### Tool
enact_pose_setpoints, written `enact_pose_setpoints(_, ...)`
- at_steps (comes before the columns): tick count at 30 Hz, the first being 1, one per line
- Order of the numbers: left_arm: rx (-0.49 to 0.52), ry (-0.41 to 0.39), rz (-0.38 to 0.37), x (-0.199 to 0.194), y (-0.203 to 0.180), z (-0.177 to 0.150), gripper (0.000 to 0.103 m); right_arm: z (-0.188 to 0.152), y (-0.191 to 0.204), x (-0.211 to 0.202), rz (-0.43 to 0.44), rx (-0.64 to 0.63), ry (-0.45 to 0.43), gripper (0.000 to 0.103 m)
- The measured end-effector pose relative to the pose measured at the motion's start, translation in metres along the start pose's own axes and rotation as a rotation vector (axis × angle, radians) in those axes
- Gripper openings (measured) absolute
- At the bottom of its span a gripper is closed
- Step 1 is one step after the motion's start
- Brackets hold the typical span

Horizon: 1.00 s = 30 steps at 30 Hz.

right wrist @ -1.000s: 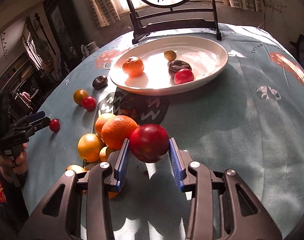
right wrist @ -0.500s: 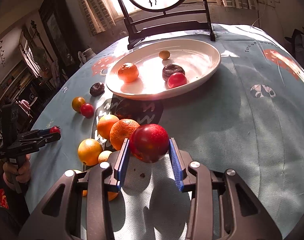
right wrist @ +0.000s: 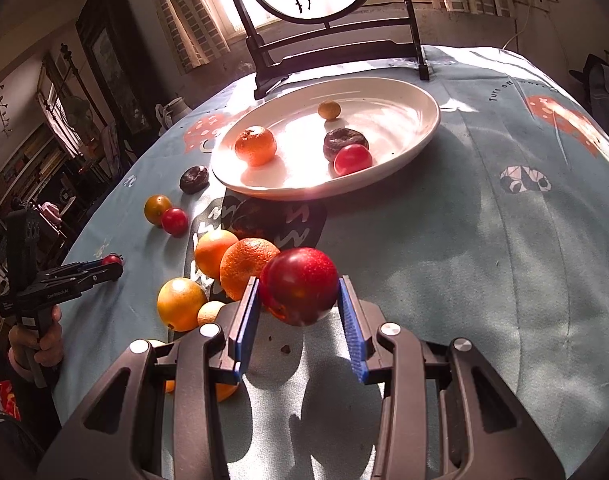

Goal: Organize fruits
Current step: 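Lower the apple onto the plate with the right gripper while the left gripper sets the tomato there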

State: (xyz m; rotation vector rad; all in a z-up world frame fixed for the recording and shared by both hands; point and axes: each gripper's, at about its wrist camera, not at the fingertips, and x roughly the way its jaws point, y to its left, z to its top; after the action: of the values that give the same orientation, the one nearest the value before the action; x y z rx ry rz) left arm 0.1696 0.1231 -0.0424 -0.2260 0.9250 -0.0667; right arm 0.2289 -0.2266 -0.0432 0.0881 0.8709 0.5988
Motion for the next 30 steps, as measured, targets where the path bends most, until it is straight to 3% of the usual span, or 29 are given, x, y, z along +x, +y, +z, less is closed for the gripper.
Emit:
enact_pose_setpoints(7, 0.005, -0.004, 0.024, -0.001, -0.001, -0.001, 0.029, -0.001, 0.001, -0.003, 0.001, 0.001, -0.009, 0.039)
enact_pose_setpoints(13, 0.143, -0.105, 0.123, -0.018, -0.032, -0.004, 0.029, -0.001, 0.003, -0.009, 0.008, -0.002, -0.031, 0.039)
enact_pose_setpoints(19, 0.230, -0.115, -0.042, -0.019, -0.081, 0.021, 0.029, 0.002, 0.008, -0.015, 0.029, -0.016, -0.082, 0.039)
enact_pose_setpoints(26, 0.239, -0.158, -0.112, 0.000, -0.126, 0.088, 0.029, 0.032, 0.015, -0.011, 0.026, -0.022, -0.193, 0.039)
enact_pose_setpoints(30, 0.255, -0.174, -0.089, 0.023, -0.148, 0.120, 0.029, 0.060, 0.008, 0.013, -0.018, -0.004, -0.194, 0.039)
